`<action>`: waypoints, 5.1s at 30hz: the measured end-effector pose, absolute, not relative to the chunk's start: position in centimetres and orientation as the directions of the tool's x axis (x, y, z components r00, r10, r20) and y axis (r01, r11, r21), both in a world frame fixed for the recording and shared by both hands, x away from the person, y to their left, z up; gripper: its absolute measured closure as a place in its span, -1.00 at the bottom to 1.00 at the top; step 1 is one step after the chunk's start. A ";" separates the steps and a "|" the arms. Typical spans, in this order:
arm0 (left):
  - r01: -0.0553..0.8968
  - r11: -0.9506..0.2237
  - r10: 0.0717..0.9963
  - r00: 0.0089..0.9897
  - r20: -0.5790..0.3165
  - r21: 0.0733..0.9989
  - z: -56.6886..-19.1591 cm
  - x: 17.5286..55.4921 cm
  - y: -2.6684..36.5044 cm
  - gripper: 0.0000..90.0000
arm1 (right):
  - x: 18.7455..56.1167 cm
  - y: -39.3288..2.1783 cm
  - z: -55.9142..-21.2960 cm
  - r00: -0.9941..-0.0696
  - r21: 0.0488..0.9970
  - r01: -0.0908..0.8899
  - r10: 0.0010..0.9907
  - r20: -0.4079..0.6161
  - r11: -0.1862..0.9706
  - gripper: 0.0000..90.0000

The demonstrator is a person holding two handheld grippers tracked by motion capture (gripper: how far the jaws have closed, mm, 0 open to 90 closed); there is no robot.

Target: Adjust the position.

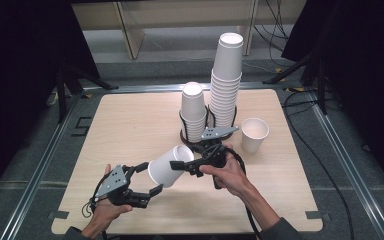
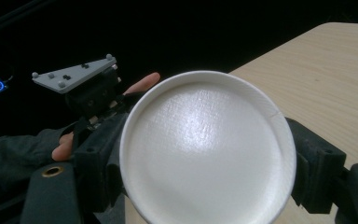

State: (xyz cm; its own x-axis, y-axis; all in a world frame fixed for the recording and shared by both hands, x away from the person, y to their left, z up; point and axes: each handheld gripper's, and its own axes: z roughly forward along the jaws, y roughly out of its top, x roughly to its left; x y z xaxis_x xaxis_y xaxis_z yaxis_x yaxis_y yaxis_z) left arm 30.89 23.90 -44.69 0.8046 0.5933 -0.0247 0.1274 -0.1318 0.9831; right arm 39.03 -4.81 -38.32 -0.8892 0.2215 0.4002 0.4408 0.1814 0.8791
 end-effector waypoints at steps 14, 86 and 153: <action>0.103 -0.138 0.578 0.816 -0.004 0.985 -44.7 30.7 23.4 -1.00 | 38.5 -3.5 -39.1 -0.873 0.859 0.486 0.135 0.469 0.163 -0.44; 0.062 -0.424 0.379 0.918 0.115 0.904 -45.0 29.8 22.2 -0.61 | 36.1 -2.2 -38.4 -0.990 0.668 0.127 0.047 0.136 0.733 -0.48; 0.146 -0.111 0.439 0.894 -0.084 0.983 -44.6 30.3 23.3 -0.92 | 37.9 -3.7 -38.9 -0.971 0.864 0.180 -0.054 0.232 0.470 -0.45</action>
